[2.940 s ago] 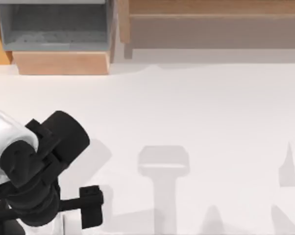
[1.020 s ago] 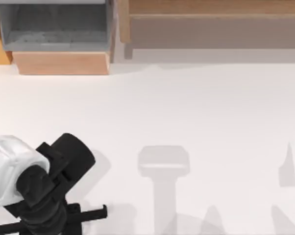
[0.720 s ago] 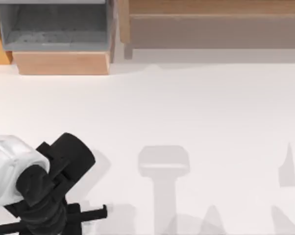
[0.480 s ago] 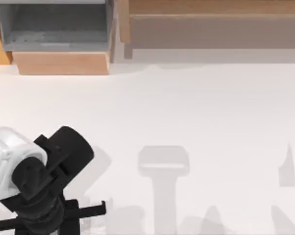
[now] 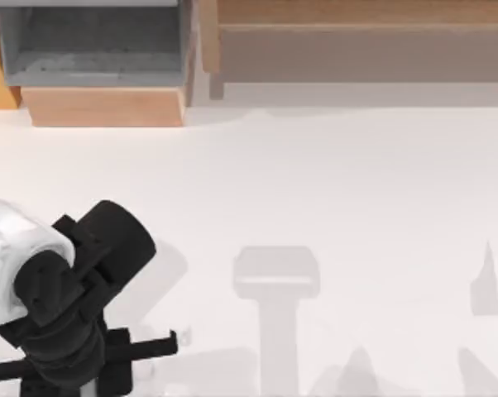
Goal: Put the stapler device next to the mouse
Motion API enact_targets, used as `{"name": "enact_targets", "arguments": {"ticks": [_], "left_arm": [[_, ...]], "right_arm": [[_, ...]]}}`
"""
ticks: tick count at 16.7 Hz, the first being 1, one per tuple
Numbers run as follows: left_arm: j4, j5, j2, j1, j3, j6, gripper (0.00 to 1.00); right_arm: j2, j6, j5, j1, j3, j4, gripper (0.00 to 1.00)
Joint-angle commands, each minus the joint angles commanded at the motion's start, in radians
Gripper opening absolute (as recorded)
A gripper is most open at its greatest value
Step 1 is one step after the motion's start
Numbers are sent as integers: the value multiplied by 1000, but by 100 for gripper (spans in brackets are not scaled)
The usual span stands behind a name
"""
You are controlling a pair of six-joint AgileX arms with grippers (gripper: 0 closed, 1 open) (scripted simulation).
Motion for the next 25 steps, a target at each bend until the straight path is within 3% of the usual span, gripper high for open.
{"name": "enact_targets", "arguments": {"ticks": [5,13,16,19,25], "left_arm": [[-39,-3,124,178,137,202,0],[-111,-19,397,673,448,823,0],[-117,-20,457,826,539,992,0],[-116,-19,482,898,585,1065,0],[-113,-19,478,895,583,1072,0]], "right_arm": [[0,0,0,0,0,0,100],[0,0,0,0,0,0,100],[0,0,0,0,0,0,100],[0,0,0,0,0,0,100],[0,0,0,0,0,0,100]]}}
